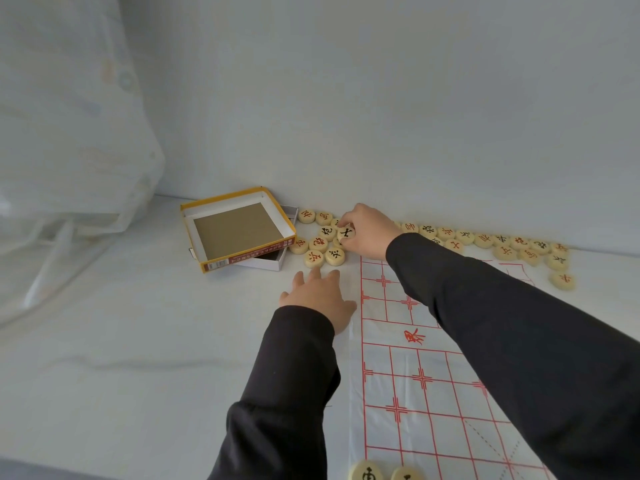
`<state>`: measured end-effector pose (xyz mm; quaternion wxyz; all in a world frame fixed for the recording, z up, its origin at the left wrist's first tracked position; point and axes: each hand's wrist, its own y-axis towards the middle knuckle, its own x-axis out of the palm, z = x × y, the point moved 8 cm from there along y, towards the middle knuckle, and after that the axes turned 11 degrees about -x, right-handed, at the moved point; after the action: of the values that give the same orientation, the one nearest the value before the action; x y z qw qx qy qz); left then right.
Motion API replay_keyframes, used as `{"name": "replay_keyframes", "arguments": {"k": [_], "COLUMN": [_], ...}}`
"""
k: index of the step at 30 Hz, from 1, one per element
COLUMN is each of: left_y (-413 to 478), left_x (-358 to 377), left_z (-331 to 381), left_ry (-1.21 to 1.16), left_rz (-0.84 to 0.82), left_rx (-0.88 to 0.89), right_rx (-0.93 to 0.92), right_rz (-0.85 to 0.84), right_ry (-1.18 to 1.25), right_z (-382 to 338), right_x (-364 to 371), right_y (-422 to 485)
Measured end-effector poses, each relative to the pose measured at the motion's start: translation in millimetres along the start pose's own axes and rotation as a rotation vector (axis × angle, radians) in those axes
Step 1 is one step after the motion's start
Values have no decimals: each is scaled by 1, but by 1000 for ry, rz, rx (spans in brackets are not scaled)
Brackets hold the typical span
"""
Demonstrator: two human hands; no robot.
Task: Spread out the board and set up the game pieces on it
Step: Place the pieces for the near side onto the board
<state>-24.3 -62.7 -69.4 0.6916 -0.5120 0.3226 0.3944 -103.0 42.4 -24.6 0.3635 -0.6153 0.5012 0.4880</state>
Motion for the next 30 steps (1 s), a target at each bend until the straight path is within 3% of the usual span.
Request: {"name": "replay_keyframes", "arguments": {"k": [10, 21, 23, 27, 30], "left_y": [2, 2, -2, -16, -32], "left_x": [-3, -4, -15, -39, -19], "left_z": [-4, -5, -4, -11, 0], "left_ry": [-17, -39, -181, -766, -1243], "left_rz": [7, 12, 76, 164, -152], "left_rx": [5, 10, 28, -7, -129], "right_rx": [-49, -18, -2, 37, 89], "right_rz": [-148, -4, 94, 282, 393], "right_ry": [-93, -9, 76, 330, 500], "right_z": [-6, -5, -7, -14, -12], "right_x": [6, -2, -16, -34, -38], "right_y": [11, 12, 0, -59, -116]}}
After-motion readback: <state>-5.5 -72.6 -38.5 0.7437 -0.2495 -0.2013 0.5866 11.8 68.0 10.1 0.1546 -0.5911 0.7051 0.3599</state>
